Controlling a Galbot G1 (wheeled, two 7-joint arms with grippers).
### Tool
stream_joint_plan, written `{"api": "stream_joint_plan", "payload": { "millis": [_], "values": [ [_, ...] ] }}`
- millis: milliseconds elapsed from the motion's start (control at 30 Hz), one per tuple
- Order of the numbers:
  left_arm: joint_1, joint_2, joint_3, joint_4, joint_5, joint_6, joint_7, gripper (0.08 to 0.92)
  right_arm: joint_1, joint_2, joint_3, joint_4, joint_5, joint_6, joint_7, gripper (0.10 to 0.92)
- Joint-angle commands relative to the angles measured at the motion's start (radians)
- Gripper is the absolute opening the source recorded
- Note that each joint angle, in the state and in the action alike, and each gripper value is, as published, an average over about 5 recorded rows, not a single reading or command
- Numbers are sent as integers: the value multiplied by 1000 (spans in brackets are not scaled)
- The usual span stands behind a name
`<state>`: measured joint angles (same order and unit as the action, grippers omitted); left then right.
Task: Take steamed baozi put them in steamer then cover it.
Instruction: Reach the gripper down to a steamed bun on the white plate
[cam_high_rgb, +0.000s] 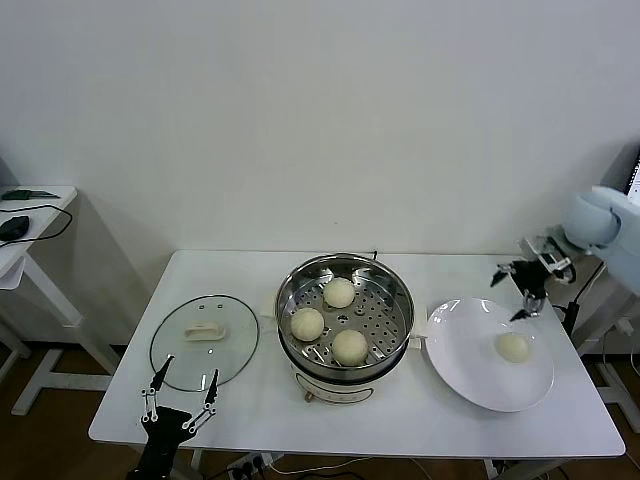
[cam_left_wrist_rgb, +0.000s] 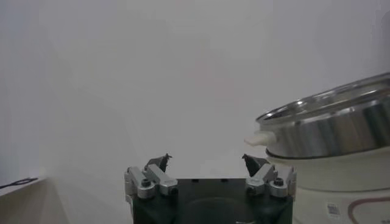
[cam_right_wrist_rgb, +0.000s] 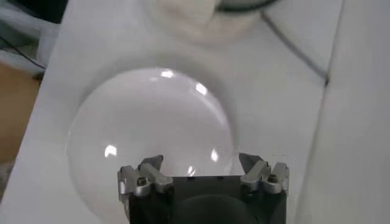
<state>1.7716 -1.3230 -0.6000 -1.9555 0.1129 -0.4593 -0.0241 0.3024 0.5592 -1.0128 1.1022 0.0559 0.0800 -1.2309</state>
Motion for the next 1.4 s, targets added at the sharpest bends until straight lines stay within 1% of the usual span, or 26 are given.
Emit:
{"api": "stream_joint_plan", "payload": {
  "millis": [33, 567, 1067, 1400],
  "values": [
    [2, 0, -3, 0, 0, 2, -1, 823, -266, 1, 155, -154, -95, -31, 39, 823],
    [15, -5, -14, 3, 2, -1, 1, 823, -346, 100, 274, -270, -140, -20, 87, 823],
    [15, -8, -15, 7, 4, -4, 1, 823, -343, 136, 272, -310, -157, -18, 79, 818],
    [12, -8, -20, 6, 3, -5, 0, 823, -345, 145, 286, -310, -155, -19, 74, 712]
  ]
}}
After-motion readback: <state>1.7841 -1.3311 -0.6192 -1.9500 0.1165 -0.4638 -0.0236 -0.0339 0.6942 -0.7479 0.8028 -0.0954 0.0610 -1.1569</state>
